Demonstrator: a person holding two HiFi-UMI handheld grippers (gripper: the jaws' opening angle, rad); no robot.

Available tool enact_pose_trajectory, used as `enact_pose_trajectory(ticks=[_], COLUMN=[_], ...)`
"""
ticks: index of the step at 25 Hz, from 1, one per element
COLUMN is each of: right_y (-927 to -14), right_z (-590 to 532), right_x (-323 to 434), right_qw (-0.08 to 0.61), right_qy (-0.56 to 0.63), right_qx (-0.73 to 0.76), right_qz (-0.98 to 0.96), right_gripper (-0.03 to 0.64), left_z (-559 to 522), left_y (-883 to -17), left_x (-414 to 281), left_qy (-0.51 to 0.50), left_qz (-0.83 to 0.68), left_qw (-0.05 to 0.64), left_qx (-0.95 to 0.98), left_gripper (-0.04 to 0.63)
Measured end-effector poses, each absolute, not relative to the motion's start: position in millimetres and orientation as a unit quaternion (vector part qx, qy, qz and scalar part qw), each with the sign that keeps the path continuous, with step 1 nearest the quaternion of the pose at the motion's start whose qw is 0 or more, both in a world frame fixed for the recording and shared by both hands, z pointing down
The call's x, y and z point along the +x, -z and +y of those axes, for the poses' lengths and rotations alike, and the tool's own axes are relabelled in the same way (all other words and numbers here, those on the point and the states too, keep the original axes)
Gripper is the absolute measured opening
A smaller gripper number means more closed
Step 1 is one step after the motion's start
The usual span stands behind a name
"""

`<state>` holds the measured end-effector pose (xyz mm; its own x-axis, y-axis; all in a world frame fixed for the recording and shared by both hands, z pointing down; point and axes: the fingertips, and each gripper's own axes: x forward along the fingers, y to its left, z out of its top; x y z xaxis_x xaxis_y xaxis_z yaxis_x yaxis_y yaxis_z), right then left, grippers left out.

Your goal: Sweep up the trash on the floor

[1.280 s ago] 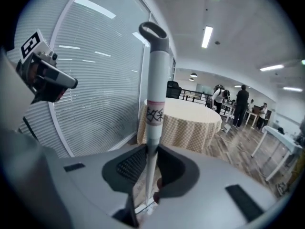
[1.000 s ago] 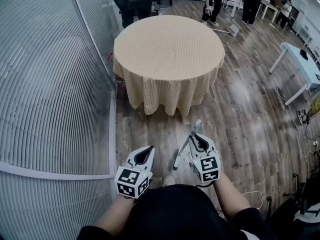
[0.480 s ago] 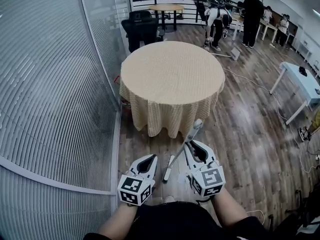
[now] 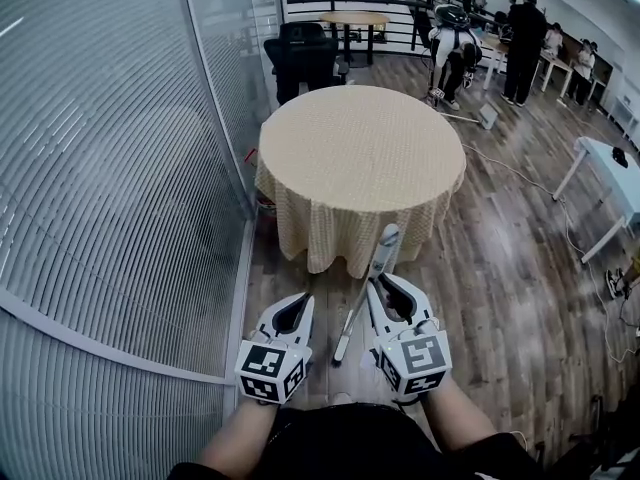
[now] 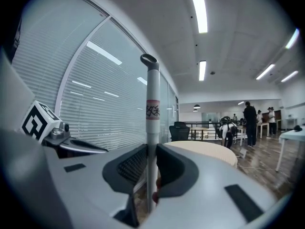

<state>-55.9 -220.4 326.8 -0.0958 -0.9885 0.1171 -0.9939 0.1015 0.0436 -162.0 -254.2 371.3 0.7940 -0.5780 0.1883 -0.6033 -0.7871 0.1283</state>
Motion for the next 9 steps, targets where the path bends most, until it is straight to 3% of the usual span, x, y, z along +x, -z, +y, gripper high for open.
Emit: enact_pose_trajectory(ticks=[9], right_y=[-331.5], right_z=[-222.7], right_x=[-49.5], right_qw=[0.062], right_qy=[-0.038], right_qx=[0.669], right_qz=[-0.740], right_gripper=[0.075], left_z=[-259.3], left_y=[-371.6], left_x=[-154.5], left_qy=[-0.075], left_qz=[-0.314], left_qw=[0.093], left_qx=[0.942], left_gripper=[-0.005])
